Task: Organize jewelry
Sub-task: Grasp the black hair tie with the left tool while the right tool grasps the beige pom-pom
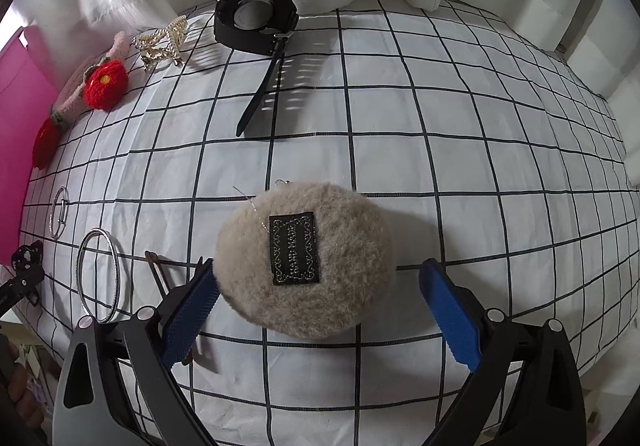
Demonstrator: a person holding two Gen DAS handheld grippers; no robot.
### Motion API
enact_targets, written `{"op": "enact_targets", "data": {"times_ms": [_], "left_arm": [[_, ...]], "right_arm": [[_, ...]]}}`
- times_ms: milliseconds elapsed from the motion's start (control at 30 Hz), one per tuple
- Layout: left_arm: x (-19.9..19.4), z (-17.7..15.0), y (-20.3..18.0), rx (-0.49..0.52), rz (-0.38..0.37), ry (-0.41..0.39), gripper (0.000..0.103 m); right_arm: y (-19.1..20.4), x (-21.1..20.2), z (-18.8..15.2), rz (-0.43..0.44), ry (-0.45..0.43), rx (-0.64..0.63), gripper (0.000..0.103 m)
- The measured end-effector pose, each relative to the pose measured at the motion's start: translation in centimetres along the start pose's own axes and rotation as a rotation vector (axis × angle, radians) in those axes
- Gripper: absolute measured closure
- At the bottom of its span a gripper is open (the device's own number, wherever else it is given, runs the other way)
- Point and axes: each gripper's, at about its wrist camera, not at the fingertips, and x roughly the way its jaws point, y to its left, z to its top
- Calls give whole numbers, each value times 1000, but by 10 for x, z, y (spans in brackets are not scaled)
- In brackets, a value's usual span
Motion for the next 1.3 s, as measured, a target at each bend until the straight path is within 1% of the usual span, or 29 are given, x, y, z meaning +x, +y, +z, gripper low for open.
{"op": "enact_targets", "data": {"times_ms": [100, 200, 400, 567, 667, 700, 733, 767, 833, 867, 900, 933, 967, 1067, 1167, 1300], "left_arm": [[6, -1, 0, 1, 12, 0, 5], [7, 0, -1, 5, 16, -21, 5], [9, 1, -6, -6, 23, -49, 6], [3, -8, -14, -3, 25, -58, 6], [1, -9, -11, 6, 18, -55, 10], [0, -10, -13, 16, 15, -57, 15], [-3, -10, -14, 28, 12, -60, 22], [-5, -11, -18, 44, 8, -67, 26], [-9, -14, -25, 70, 1, -78, 41], [-11, -15, -28, 82, -6, -82, 45], [-12, -16, -31, 94, -14, -83, 54], [-14, -17, -34, 105, -19, -87, 70], [-15, -18, -37, 118, -23, -90, 76], [-17, -19, -42, 129, -35, -83, 86], [-19, -19, -35, 114, -49, -72, 87], [-28, -19, -26, 102, -64, -85, 88]], "right_arm": [[2, 4, 0, -16, -4, -16, 9], [6, 7, 0, -35, -14, -39, 9], [7, 9, -6, -39, -51, -51, 9], [5, 8, -12, -38, -46, -54, 9], [5, 7, -11, -35, -35, -55, 9], [5, 6, -10, -30, -35, -55, 10], [5, 6, -9, -30, -35, -59, 10], [5, 5, -8, -30, -39, -64, 11], [8, 2, -8, -23, -53, -74, 20], [11, -1, -8, -22, -62, -83, 32], [13, -3, -8, -21, -64, -92, 35], [14, -4, -8, -19, -60, -94, 36], [14, -4, -7, -17, -60, -92, 37], [14, -8, -6, 5, -61, -82, 41], [15, -14, -6, 15, -67, -82, 41], [16, -21, -5, 37, -77, -76, 41]]}}
